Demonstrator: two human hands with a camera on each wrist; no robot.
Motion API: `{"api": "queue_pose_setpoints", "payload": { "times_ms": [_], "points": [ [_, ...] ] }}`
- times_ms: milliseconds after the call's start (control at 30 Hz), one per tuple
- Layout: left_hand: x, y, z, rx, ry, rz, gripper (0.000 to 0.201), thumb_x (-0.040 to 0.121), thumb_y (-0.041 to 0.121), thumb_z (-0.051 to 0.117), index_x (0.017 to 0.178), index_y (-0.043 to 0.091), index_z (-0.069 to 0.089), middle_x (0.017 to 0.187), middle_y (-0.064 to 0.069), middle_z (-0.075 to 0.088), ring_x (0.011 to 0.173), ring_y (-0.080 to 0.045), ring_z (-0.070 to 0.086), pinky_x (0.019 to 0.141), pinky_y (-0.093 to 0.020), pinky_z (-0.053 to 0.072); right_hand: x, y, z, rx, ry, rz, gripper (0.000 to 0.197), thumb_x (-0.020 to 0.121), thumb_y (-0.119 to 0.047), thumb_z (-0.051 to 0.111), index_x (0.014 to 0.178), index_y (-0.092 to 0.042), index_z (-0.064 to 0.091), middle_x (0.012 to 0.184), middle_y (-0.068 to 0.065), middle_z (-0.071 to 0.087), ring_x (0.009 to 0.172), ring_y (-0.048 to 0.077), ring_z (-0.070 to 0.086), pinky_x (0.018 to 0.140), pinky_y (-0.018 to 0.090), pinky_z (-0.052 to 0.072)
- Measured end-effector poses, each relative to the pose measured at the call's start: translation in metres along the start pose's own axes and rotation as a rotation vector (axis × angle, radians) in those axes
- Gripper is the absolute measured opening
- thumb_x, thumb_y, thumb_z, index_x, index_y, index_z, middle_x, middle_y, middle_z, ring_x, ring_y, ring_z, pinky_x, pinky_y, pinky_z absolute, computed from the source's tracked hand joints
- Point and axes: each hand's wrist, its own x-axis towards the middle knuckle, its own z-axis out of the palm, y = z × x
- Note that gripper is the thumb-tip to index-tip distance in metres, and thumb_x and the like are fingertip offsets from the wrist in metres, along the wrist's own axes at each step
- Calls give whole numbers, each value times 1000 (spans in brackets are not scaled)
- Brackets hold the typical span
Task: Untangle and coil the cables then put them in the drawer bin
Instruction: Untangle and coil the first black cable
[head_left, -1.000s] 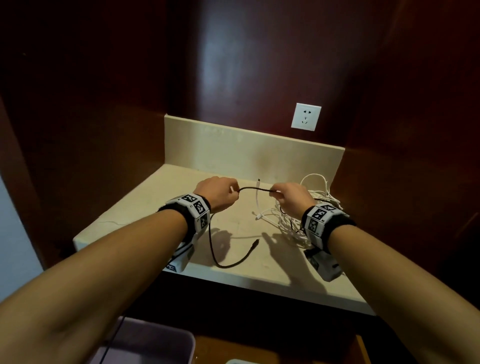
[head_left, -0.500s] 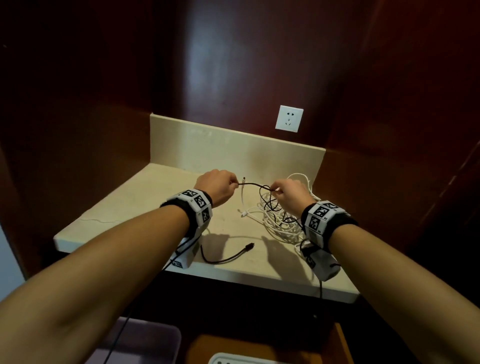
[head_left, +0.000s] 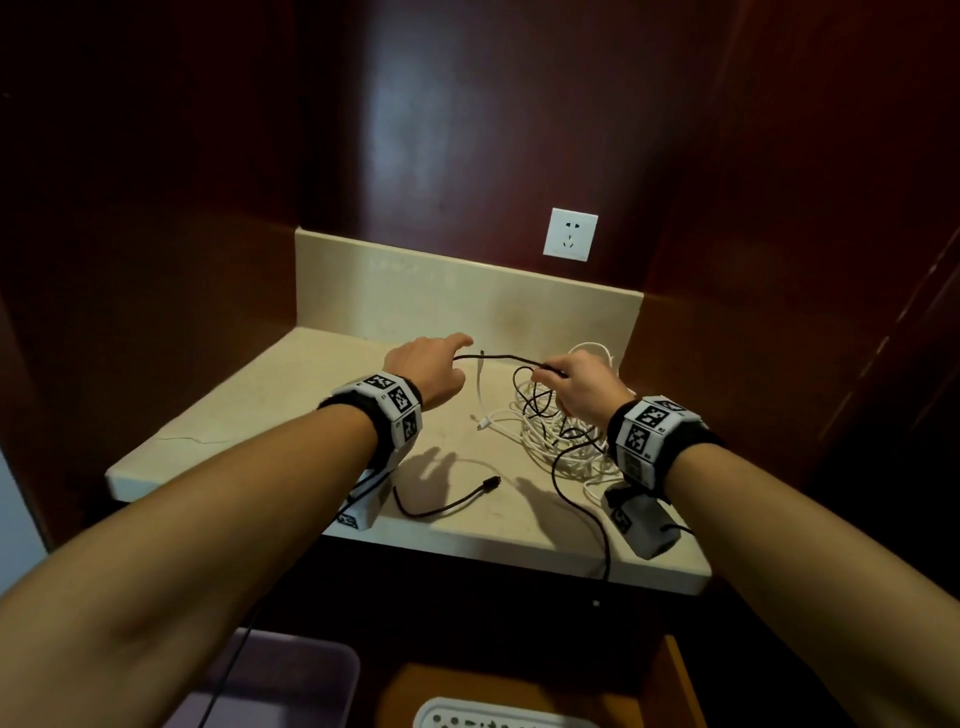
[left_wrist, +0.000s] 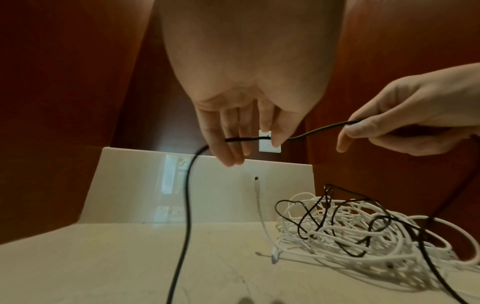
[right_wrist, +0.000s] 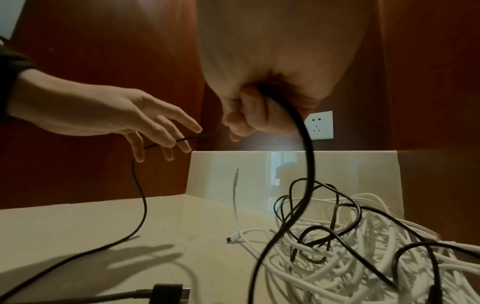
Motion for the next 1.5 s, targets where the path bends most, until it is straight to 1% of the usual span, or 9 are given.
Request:
{"api": "queue_pose_setpoints", "payload": {
  "times_ms": [133,300,500,633,767,1000,1133,1367,1500],
  "points": [
    [3,11,-1,-30,45,82,45,95,24,48,139,36,47,131,-1,60,118,-25,55,90,-36,46,-3,-8,3,-34,-18,-49,26,99,-28,54,99,-8,71,63,2,56,56,16,47,61,31,38],
    [6,16,7,-63,7,112,27,98,31,49,118,29,67,114,-2,69,104,-25,60,81,-32,46,-6,-13,5,-75,-48,-43,27,98,-32,56,96,-9,71,64,1,56,56,14,49,56,30,36],
    [10,-6,5,-53,59,37,27,100,31,48,116,24,68,112,-6,70,102,-28,61,85,-34,48,-15,-7,1,-74,-92,-32,24,97,-32,57,100,-12,71,66,-4,61,59,8,55,57,24,41],
    [10,-12,3,-27,71,-24,28,99,25,46,117,19,68,113,-9,69,104,-31,60,86,-36,48,-17,-7,0,-51,-151,-32,23,99,-25,54,111,-13,68,84,-1,70,76,9,65,62,18,46],
    [5,-2,4,17,44,25,35,95,13,43,122,20,64,117,-9,67,106,-30,60,87,-36,48,-16,-12,0,-36,-132,-35,24,100,-22,53,116,-14,68,89,3,71,76,10,62,60,16,43],
    [-1,13,-1,207,120,194,32,102,36,38,128,35,57,118,0,66,108,-24,59,78,-32,44,-10,-16,11,2,-44,-60,22,98,-19,55,114,-15,70,82,2,70,85,22,67,84,39,55],
    [-4,5,0,253,161,214,30,103,38,34,121,32,57,108,-2,68,96,-27,61,66,-30,36,-11,-13,18,-45,-64,-115,19,97,-16,55,108,-12,70,93,6,72,89,21,67,87,40,53],
    [-12,-9,-3,298,115,125,33,103,34,35,122,28,60,101,-8,66,93,-29,61,65,-32,37,-7,-8,26,-24,-117,-71,21,97,-22,57,105,-12,73,93,5,74,88,17,66,83,31,50],
    [-9,-3,-5,391,102,136,32,99,31,38,116,21,63,100,-8,66,95,-27,61,68,-32,38,0,-22,25,-3,-90,-103,24,97,-27,57,110,-15,73,93,5,74,89,21,68,84,38,52]
  ]
}}
